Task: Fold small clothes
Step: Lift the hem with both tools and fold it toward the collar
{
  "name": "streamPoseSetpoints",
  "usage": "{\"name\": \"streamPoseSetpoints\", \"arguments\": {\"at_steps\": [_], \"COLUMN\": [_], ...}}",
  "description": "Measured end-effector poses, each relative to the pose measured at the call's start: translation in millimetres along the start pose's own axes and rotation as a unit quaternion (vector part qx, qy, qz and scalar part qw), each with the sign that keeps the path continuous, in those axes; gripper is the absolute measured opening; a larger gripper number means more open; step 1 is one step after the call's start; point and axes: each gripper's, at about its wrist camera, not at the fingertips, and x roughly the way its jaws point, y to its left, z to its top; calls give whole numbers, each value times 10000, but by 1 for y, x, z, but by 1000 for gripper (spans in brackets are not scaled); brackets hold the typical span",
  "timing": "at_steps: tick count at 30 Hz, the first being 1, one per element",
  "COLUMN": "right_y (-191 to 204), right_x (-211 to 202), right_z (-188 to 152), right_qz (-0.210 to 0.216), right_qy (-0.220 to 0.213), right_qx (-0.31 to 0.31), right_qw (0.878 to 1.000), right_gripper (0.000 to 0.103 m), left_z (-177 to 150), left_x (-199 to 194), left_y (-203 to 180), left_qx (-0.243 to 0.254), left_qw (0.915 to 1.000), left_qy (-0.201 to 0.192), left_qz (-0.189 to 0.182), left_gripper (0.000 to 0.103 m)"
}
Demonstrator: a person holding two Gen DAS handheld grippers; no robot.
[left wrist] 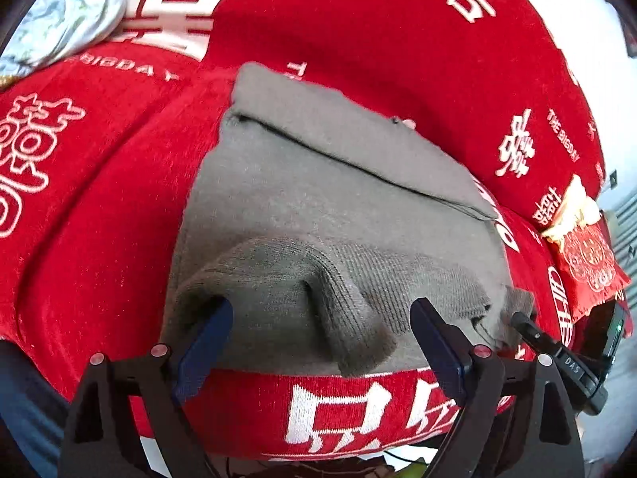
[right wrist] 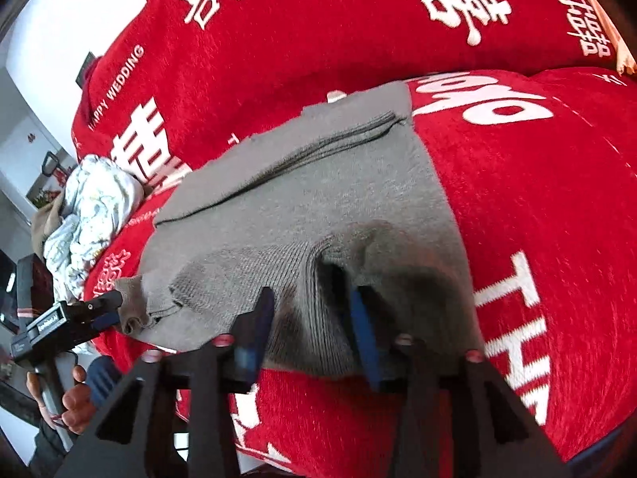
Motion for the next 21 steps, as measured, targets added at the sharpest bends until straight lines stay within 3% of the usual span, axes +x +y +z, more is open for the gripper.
{"name": "streamPoseSetpoints", "arguments": {"at_steps": [1, 5, 9, 10, 11, 12, 13, 15, 21], "right_y": [0, -2, 0, 0, 2, 3, 4, 7, 22], "right_x": [-2, -4, 1, 5, 11, 14, 17, 14, -19], "right_z": [0, 1, 3, 3, 2, 2, 2, 3, 17], "right_qz": [52, 302, 437, 436, 414, 384, 357, 409, 573], "right_qy": [-39, 1, 100, 145, 238, 305, 383, 346, -148], "right_qx": [53, 264, 374, 367, 284, 203, 131, 81, -244], "right_qw": [10000, 9992, 9983, 9983, 9985, 9986, 9985, 9985, 9980], "right_gripper": [59, 59, 59, 59, 56, 32, 15, 15, 14], "left_z": [0, -1, 1, 2, 2, 3, 4, 6, 21], "left_x": [1, 10, 24, 29, 33, 37, 39, 31, -18], "left_y": [-1, -8, -25, -29, -32, -34, -35, -35, -44], "left_qx": [-9, -127, -12, 35, 99, 142, 196, 212, 483], "left_qw": [10000, 9991, 9992, 9991, 9988, 9985, 9981, 9989, 9968], "left_qy": [67, 292, 361, 388, 466, 527, 575, 417, -580], "left_qz": [-65, -293, -180, -157, -123, -63, -29, 56, 271], "left_gripper": [91, 91, 89, 73, 45, 33, 22, 16, 16]}}
